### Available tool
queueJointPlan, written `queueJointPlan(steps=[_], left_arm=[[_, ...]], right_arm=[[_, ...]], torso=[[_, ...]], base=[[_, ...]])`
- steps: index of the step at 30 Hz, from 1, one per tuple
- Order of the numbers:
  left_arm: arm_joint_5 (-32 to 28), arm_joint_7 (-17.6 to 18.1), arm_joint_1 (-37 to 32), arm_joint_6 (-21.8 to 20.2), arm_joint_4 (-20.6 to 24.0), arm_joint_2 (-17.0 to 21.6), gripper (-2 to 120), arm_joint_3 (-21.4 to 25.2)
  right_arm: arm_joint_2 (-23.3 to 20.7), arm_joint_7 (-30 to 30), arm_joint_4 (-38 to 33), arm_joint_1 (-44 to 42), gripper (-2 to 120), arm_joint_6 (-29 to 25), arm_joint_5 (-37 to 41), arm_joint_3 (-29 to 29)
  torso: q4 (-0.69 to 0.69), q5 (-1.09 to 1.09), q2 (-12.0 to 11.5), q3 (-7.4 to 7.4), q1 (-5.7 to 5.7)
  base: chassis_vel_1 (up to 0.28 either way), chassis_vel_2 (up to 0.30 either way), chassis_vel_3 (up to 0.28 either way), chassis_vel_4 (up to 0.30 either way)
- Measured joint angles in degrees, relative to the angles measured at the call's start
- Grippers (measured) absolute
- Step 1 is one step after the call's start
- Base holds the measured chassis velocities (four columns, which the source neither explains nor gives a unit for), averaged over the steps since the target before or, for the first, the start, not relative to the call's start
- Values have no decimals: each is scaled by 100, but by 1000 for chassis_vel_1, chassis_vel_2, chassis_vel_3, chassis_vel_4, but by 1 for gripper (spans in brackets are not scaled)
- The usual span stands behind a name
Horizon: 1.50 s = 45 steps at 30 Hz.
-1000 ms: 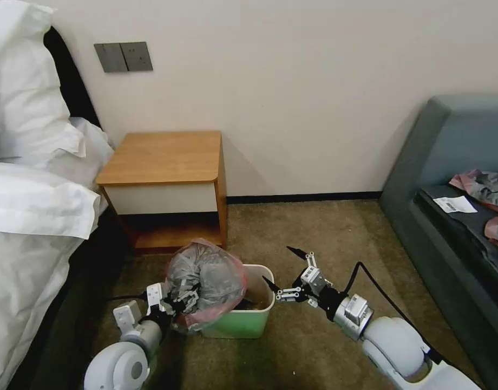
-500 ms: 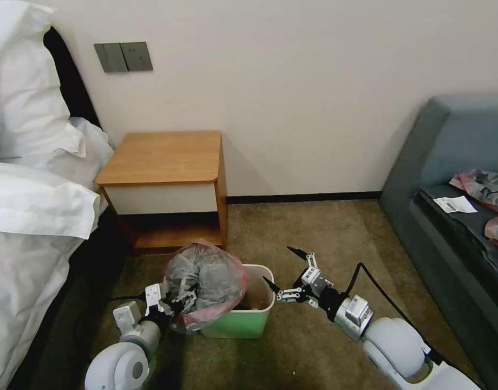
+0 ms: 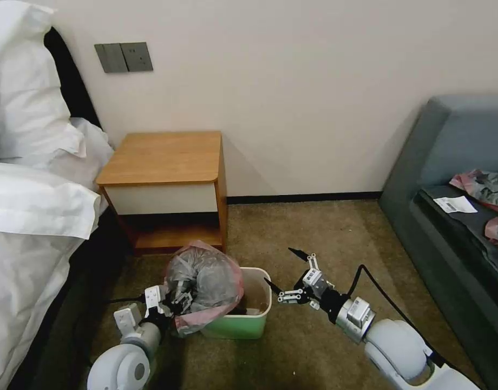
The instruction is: Pick up the garbage bag from the table and place it over the trash can.
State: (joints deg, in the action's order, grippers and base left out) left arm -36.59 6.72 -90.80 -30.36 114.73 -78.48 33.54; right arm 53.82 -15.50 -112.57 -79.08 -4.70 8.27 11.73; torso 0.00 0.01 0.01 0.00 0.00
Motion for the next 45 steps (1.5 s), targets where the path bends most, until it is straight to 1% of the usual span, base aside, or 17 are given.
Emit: queueJointPlan(steps=[3, 5, 8, 11, 18, 22, 24, 26, 28, 30, 31, 34, 35, 36, 37, 38, 45], left_arm=[[1, -1, -2, -5, 23, 2, 34, -7], [1, -2, -3, -7, 31, 2, 30, -14], [12, -4, -12, -9, 44, -3, 15, -17], [32, -5, -26, 9, 50, -3, 9, -17], [78, -6, -49, 85, 71, -9, 9, -24], [209, 33, -85, 344, 88, -36, 9, -34], [328, 91, -116, 588, 110, -66, 9, -37], [524, 121, -162, 1045, 118, -111, 9, -53], [600, 123, -173, 1186, 130, -130, 9, -53], [788, 126, -227, 1614, 185, -210, 9, -52], [788, 126, -227, 1614, 185, -210, 9, -52], [955, 81, -289, 2069, 312, -325, 9, -49], [955, 81, -289, 2069, 312, -325, 9, -49], [1044, 22, -312, 2266, 376, -374, 9, -49], [1302, -85, -337, 2662, 481, -472, 9, -56], [1414, -126, -343, 2826, 500, -498, 9, -57], [2081, -245, -417, 3440, 538, -562, 9, -57]], right_arm=[[-10, -3, 0, 9, 100, -1, -2, 2], [-11, -3, -2, 13, 100, -1, -2, 2], [-18, -2, -15, 16, 100, -1, -1, -1], [-27, 0, -19, 12, 100, -1, 1, -1], [-39, 6, -45, 12, 100, 2, 8, 2], [-13, 62, -79, 20, 100, 0, 15, -8], [39, 169, -129, 23, 100, -42, 44, -19], [125, 296, -283, 12, 100, -103, 138, -35], [150, 322, -338, 4, 100, -121, 166, -37], [261, 395, -643, -58, 100, -175, 295, -60], [261, 395, -643, -58, 100, -175, 295, -60], [355, 563, -1035, -108, 100, -170, 533, -169], [355, 563, -1035, -108, 100, -170, 533, -169], [392, 658, -1212, -113, 100, -137, 676, -240], [440, 806, -1483, -109, 100, -39, 963, -385], [456, 839, -1576, -104, 100, 7, 1083, -430], [473, 848, -1778, 12, 100, 294, 1825, -655]], torso=[[0, -1, 0, 0, 0], [0, -2, 0, 0, 0], [0, -1, 0, 0, 0], [0, -1, 0, 0, 0], [0, -2, 0, 0, 0], [0, -3, -1, 1, 0], [-1, -2, -1, 1, 0], [0, -2, -1, 1, 0], [0, -1, -1, 1, 0], [0, -1, -1, 1, 0], [0, -1, -1, 1, 0], [0, -2, -1, 1, 0], [0, -2, -1, 1, 0], [0, -1, -1, 1, 0], [0, -1, -1, 0, 0], [0, -1, -1, 1, 0], [-1, -1, -1, 1, 0]], base=[[0, 0, 0, 0], [0, 0, 0, 0], [0, 0, 0, 0], [0, 0, 0, 0], [0, 0, 0, 0], [0, 0, 0, 0], [0, 0, 0, 0], [0, 0, 0, 0], [0, 0, 0, 0], [0, 0, 0, 0], [0, 0, 0, 0], [0, 0, 0, 0], [0, 0, 0, 0], [0, 0, 0, 0], [0, 0, 0, 0], [0, 0, 0, 0], [0, 0, 0, 0]])
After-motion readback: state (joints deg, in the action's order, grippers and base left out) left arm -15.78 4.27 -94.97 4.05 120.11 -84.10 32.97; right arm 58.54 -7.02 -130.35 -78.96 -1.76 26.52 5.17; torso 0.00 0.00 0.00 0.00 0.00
